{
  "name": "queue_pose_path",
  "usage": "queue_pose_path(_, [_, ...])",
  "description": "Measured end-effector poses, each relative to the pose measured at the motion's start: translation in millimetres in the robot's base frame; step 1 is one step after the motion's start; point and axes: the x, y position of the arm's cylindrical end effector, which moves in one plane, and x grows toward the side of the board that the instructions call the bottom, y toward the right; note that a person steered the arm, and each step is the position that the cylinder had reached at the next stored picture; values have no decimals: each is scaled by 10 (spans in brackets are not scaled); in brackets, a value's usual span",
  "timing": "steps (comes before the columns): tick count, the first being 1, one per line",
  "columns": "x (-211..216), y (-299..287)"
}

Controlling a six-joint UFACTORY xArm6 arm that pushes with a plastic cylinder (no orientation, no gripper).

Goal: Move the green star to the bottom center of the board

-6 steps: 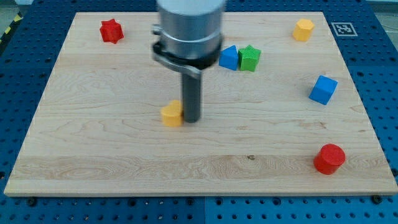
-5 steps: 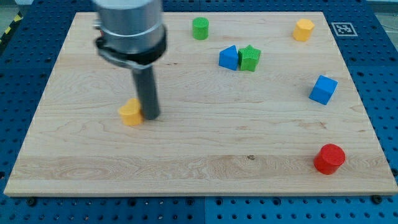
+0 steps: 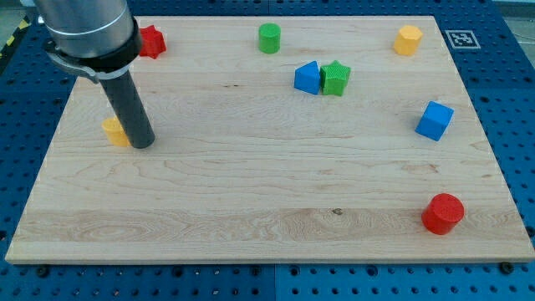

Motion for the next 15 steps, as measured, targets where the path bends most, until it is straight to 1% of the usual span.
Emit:
queue_pose_path(1, [165, 123])
queue_pose_path(3, [-6, -7])
queue_pose_path(4, [-4, -6])
queue_pose_path(5, [4, 260])
queue_pose_path(6, [121, 1059])
queue_pose_path(7, [302, 1171])
queue_pose_path(9, [651, 2081])
queue_pose_path(10, [228, 2171])
queue_pose_path(11, [-84, 2596])
queue_pose_path(12, [-83, 3134])
queue_pose_path(13, [-60, 3408])
queue_pose_path(14, [-183, 3821])
queue_pose_path(15, [-552, 3773])
